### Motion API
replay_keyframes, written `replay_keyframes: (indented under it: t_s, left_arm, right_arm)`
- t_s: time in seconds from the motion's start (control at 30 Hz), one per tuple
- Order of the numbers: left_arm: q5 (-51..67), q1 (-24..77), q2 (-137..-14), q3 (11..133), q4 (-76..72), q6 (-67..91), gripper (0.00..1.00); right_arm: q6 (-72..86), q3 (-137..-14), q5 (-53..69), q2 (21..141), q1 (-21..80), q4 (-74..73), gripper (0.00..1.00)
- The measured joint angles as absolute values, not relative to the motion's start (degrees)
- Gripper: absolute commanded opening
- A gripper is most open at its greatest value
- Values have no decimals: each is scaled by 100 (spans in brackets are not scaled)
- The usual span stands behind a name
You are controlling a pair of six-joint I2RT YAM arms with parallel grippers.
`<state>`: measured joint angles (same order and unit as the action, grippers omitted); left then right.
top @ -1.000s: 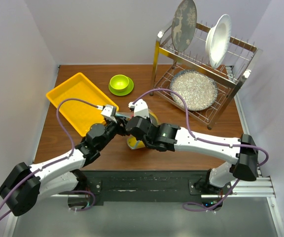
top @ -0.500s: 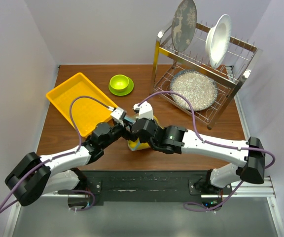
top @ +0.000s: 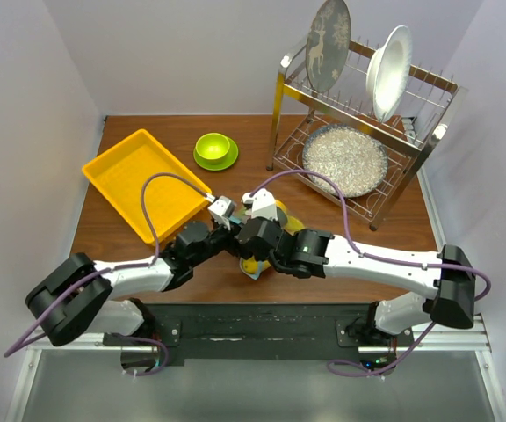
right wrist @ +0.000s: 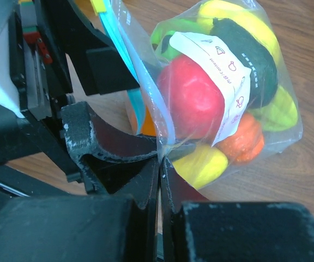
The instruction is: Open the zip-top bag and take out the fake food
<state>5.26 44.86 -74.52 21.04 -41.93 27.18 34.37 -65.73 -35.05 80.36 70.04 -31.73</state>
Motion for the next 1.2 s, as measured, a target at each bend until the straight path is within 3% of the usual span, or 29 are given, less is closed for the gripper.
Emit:
replay_keyframes:
  t_s: [0.07, 0.17, 0.2, 0.3, 0.43, 0.6, 0.87, 0.97, 1.2]
  left_arm:
    - [338, 4574, -7535, 2075, -4377, 2910, 76]
    - [117, 4661, -7686, 2071, -4622, 3116, 73]
    - [62, 4681, -7734, 2071, -4692, 3186, 72]
    - [-80, 4727, -7852, 2071, -4838, 3308, 71]
    - [-202, 4735, -7874, 2071, -4928, 3406, 71]
    - [-228, 4735, -7896, 2053, -5028, 3492, 71]
    - [-222, 4744, -7972, 2021, -5142, 3500, 74]
    - [-222, 4746, -7979, 2021, -5144, 3498, 78]
    - [-235, 4786, -8027, 2021, -5146, 3485, 86]
  right_arm:
    - [3448, -6573, -3505, 7999, 7004, -3173, 0]
    - [3481, -6558, -3505, 7931, 7006, -3168, 37]
    - [3503, -6549, -3505, 7913, 7006, -3166, 55]
    - [3522, -6460, -3562, 7773, 6989, -3181, 65]
    - [3509, -6233, -3350, 7295, 6571, -3164, 66]
    - [3494, -6060, -2506, 6877, 5072, -2755, 69]
    - [3671, -6060, -1011, 7837, 3804, -1846, 68]
    - [3778, -6084, -646, 8226, 3693, -1710, 61]
    - [4036, -5778, -346, 8141, 3822, -1406, 31]
